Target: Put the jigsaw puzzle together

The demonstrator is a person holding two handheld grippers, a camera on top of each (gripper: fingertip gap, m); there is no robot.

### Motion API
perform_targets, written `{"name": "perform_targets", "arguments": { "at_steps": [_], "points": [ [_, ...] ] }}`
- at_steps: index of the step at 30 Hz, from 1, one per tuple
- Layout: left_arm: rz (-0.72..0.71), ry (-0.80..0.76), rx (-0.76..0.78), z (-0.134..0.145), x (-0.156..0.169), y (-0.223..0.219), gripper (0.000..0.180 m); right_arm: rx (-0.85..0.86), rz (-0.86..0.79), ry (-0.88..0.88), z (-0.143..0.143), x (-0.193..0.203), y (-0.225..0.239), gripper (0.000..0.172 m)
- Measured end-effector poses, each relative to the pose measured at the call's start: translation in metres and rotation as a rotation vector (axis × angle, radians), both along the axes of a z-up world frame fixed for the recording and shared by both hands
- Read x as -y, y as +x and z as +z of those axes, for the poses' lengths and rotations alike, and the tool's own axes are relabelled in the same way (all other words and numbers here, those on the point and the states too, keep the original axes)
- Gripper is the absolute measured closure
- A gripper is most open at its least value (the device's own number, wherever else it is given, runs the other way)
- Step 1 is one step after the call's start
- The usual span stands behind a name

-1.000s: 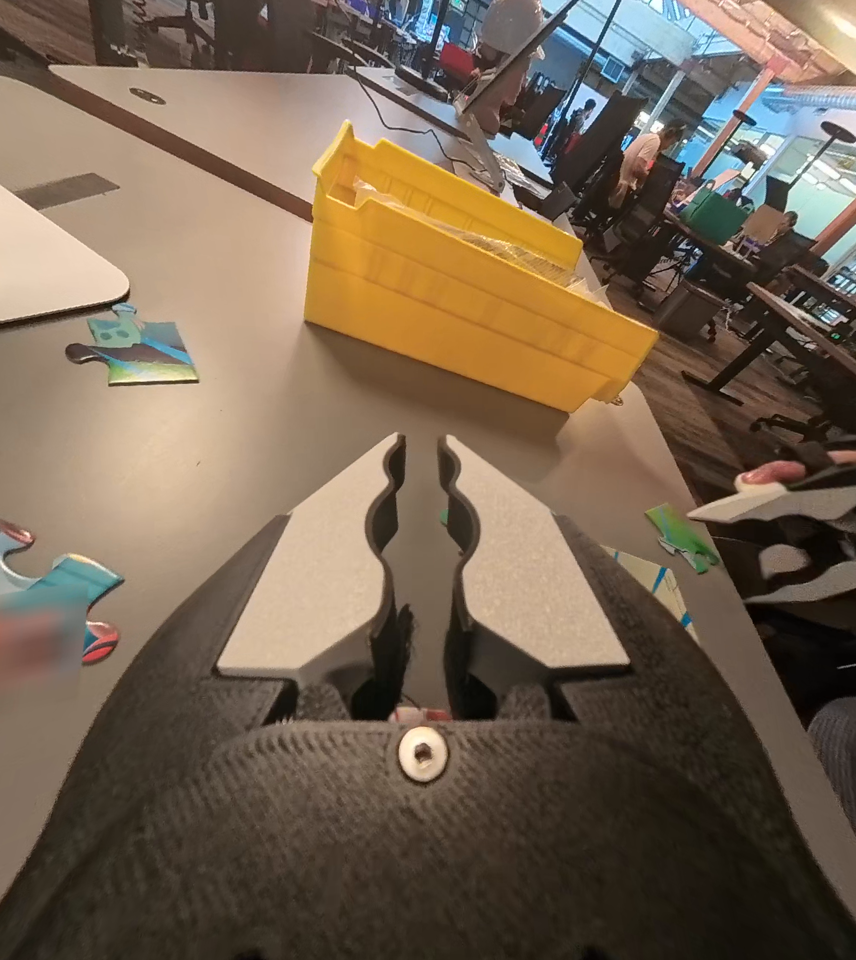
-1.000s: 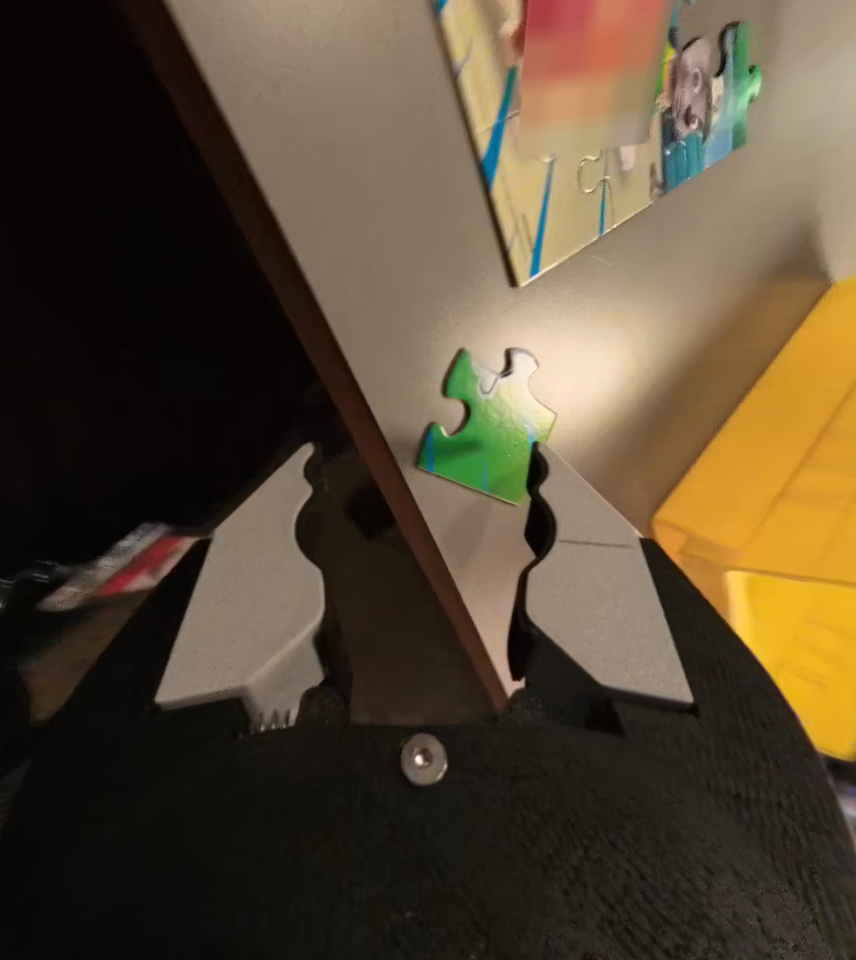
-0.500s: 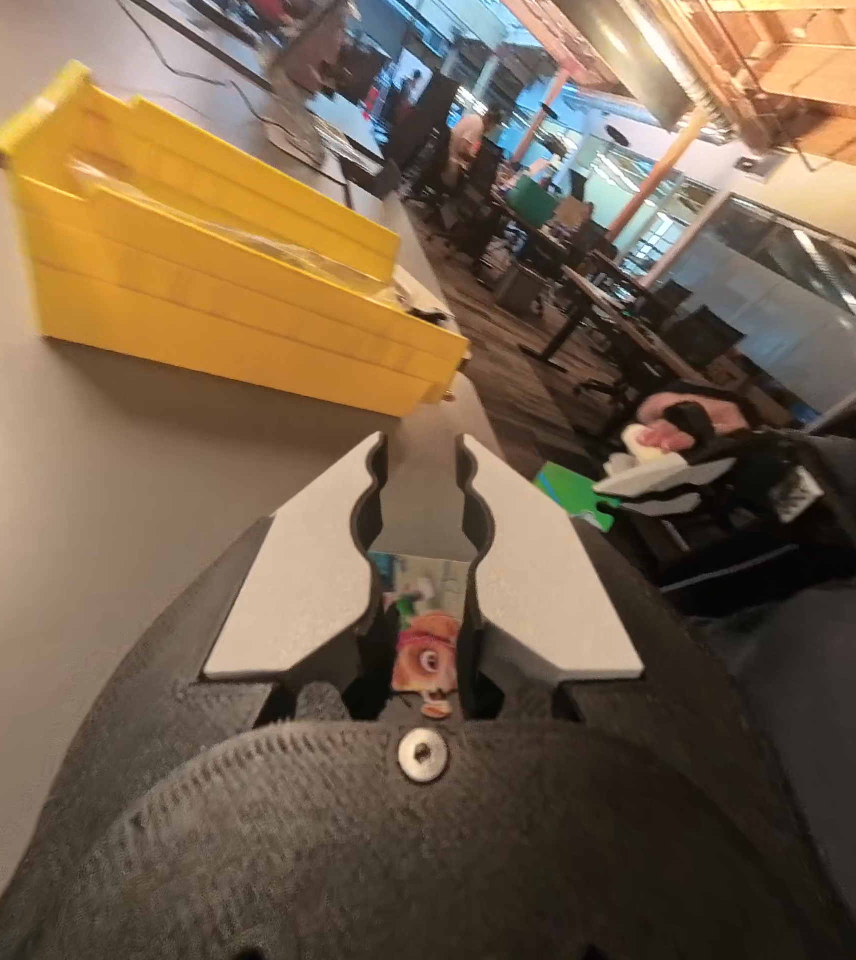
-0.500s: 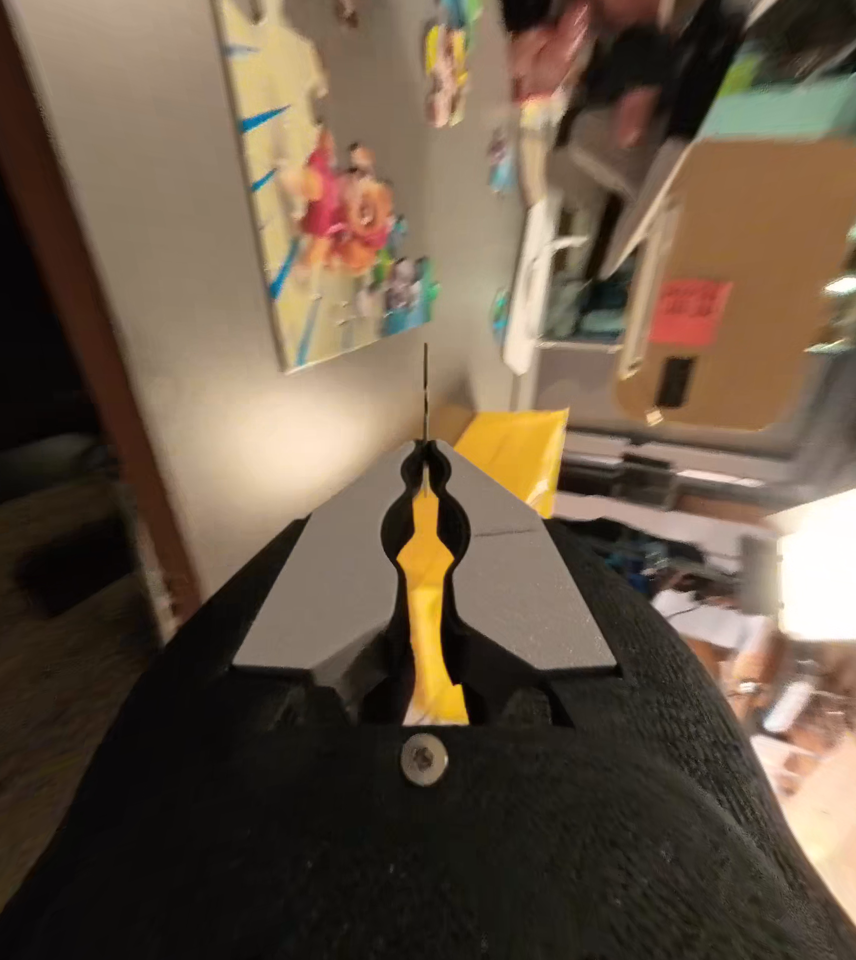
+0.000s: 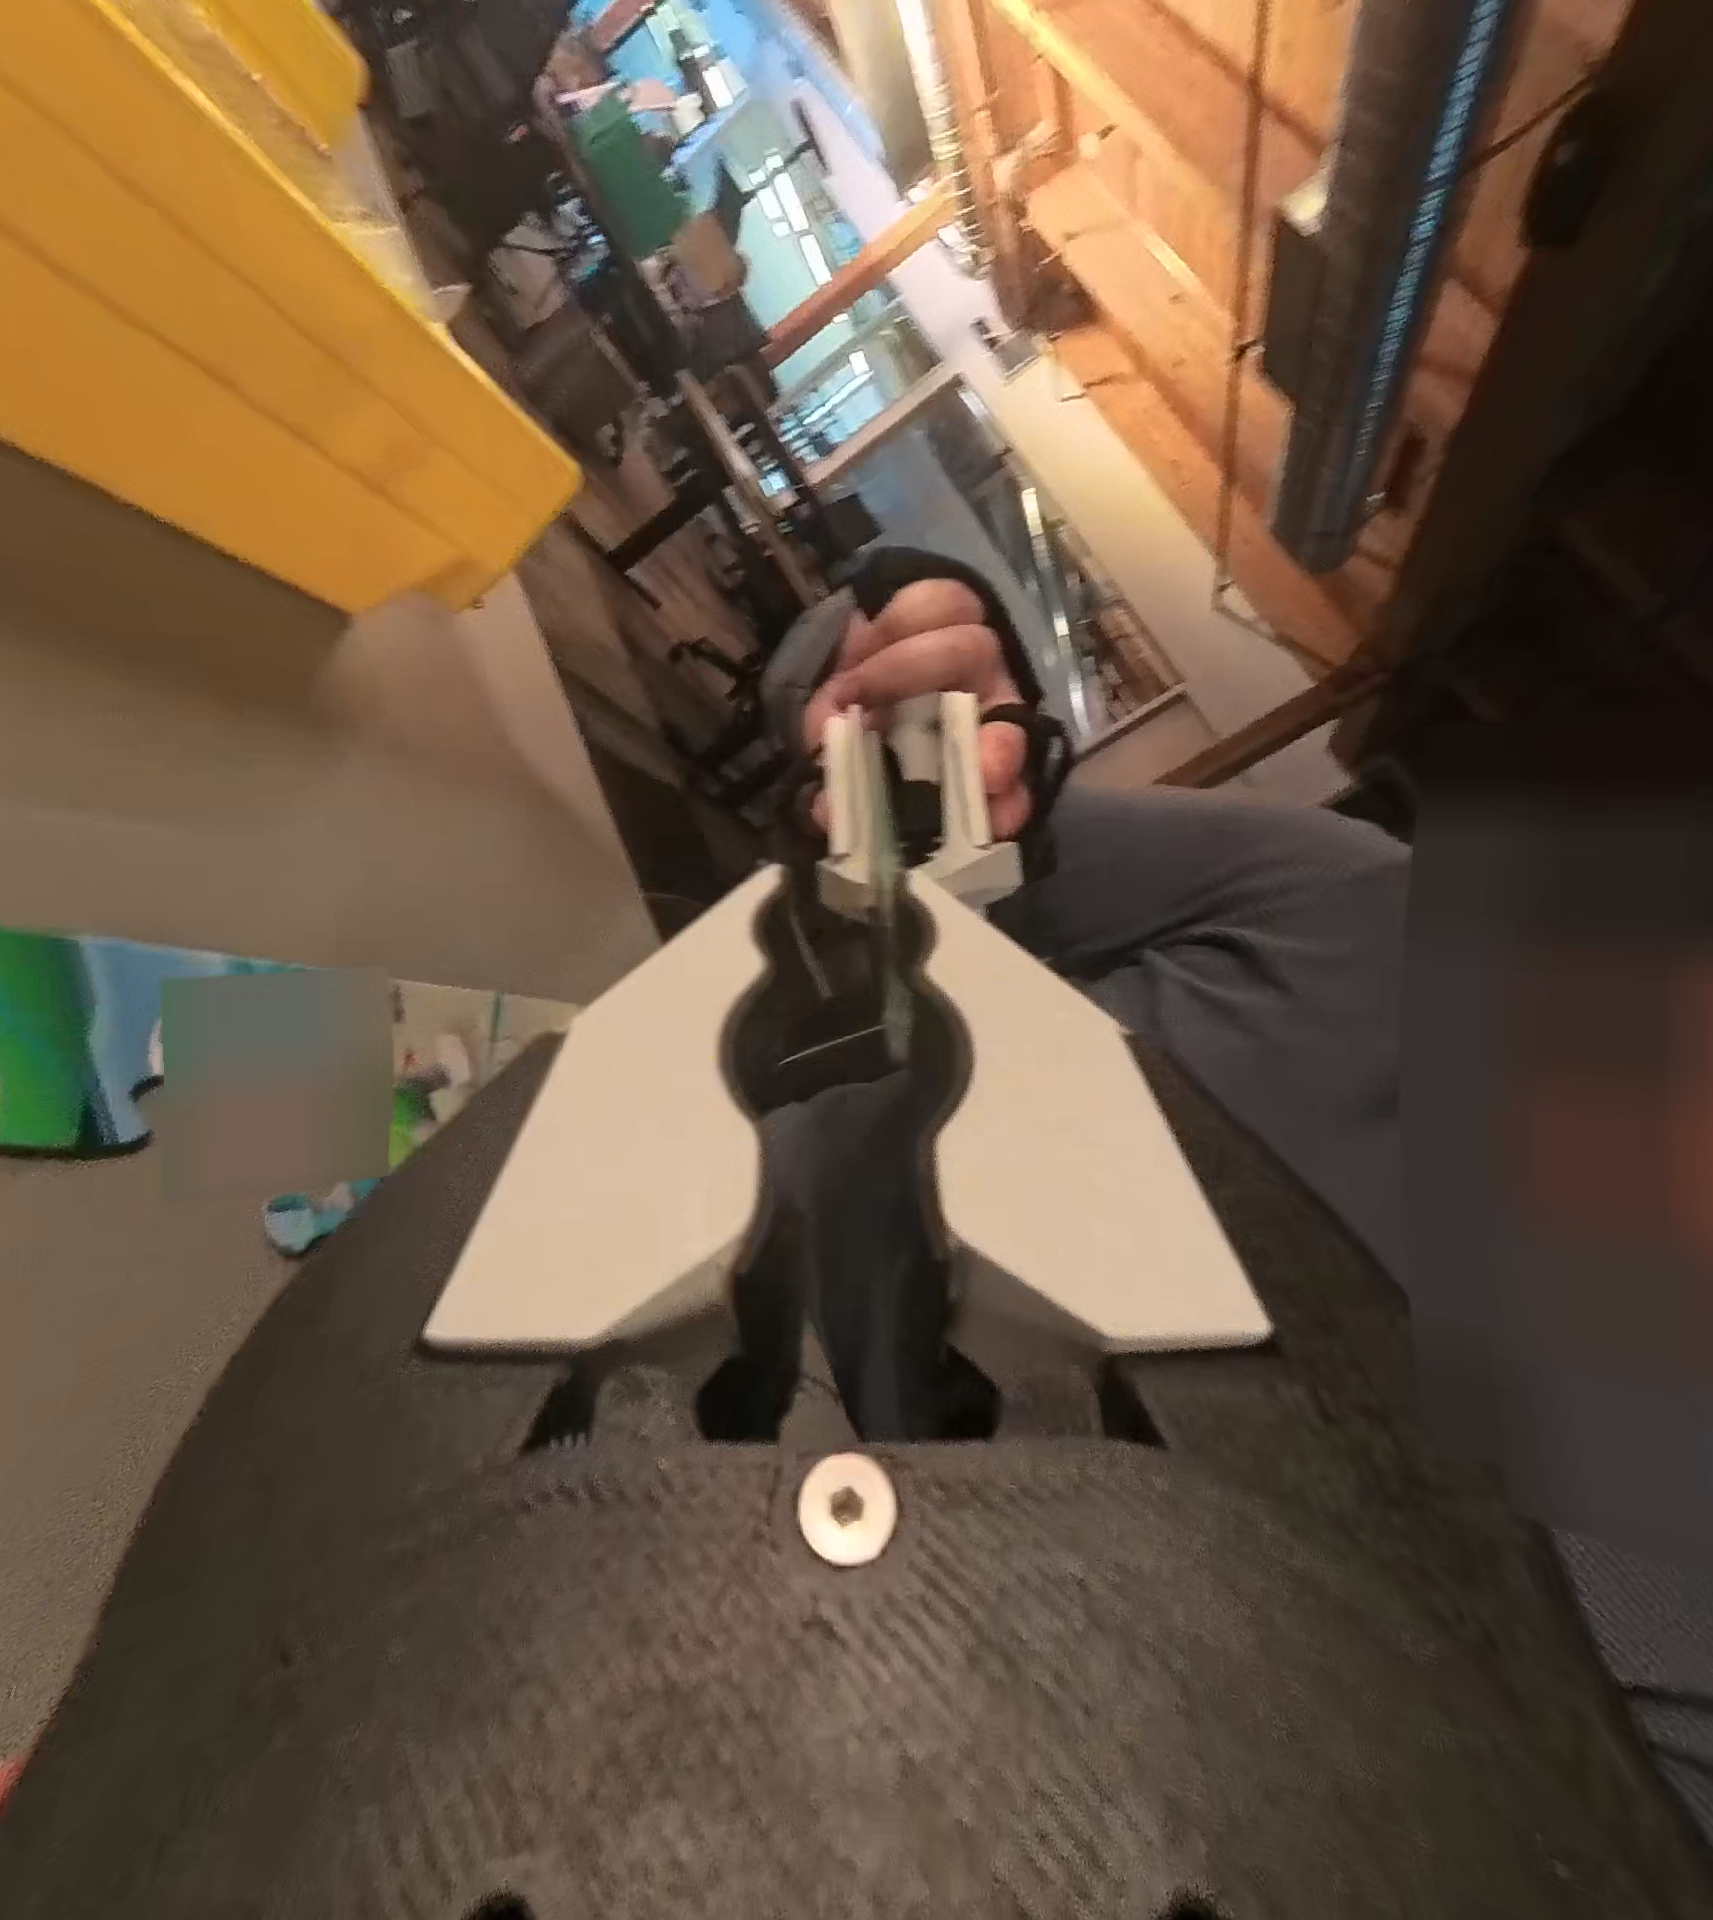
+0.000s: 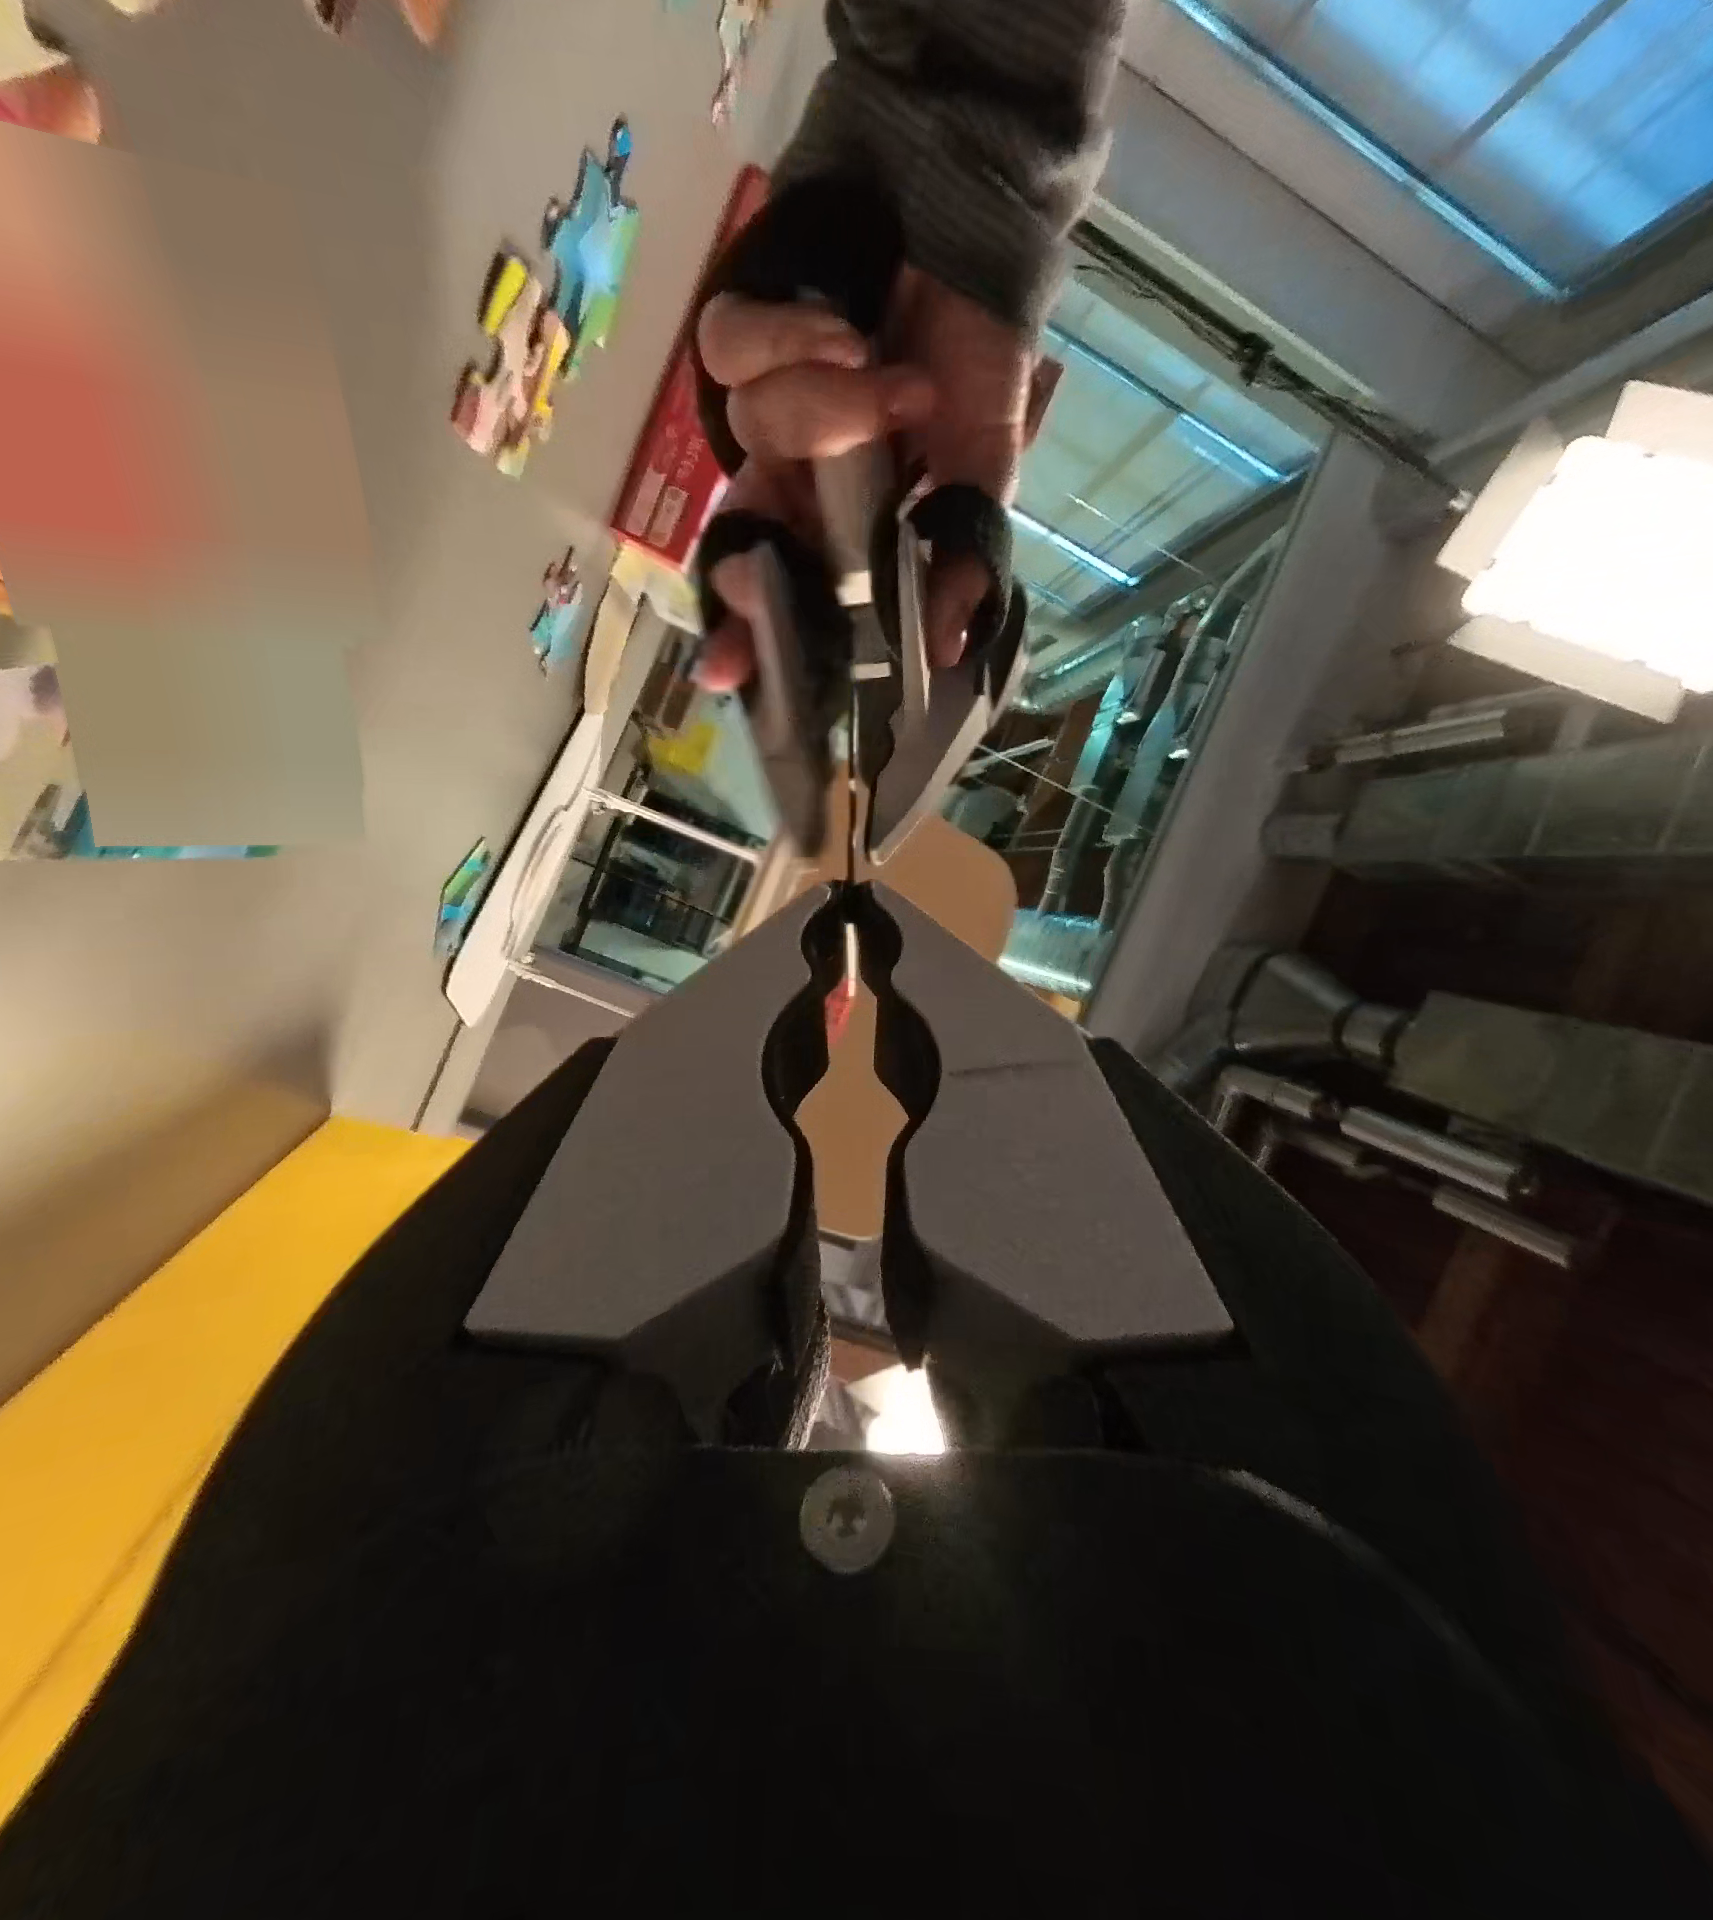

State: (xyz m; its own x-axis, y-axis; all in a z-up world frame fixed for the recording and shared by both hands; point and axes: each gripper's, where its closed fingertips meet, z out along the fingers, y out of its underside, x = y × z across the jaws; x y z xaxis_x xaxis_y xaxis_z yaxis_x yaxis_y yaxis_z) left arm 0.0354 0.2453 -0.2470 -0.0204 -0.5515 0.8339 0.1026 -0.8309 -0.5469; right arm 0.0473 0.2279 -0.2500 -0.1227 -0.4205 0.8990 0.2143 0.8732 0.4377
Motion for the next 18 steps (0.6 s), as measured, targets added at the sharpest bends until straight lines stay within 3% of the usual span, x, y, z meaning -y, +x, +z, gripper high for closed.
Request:
{"name": "perform_targets", "arguments": {
  "at_steps": [1,4,6,9,13,18],
  "points": [
    [-0.005,0.006,0.032,0.002,0.000,-0.003,0.179,0.007,0.004,-0.010,-0.003,-0.004,-0.002,0.172],
    [0.076,0.032,0.026,-0.004,-0.012,-0.012,0.180,0.040,-0.027,-0.155,-0.018,-0.021,-0.008,0.165],
    [0.211,-0.001,-0.007,-0.015,-0.033,-0.027,0.180,0.040,-0.048,-0.385,-0.028,-0.032,-0.010,0.156],
    [0.414,-0.110,-0.067,-0.042,-0.064,-0.058,0.180,0.060,-0.080,-0.749,-0.049,-0.047,-0.012,0.164],
    [0.410,-0.201,-0.147,-0.070,-0.079,-0.065,0.179,0.227,-0.119,-1.095,-0.095,-0.050,-0.019,0.172],
    [0.382,-0.262,-0.255,-0.092,-0.096,-0.061,0.180,0.318,-0.157,-1.364,-0.113,-0.044,-0.027,0.172]
  ]
}}
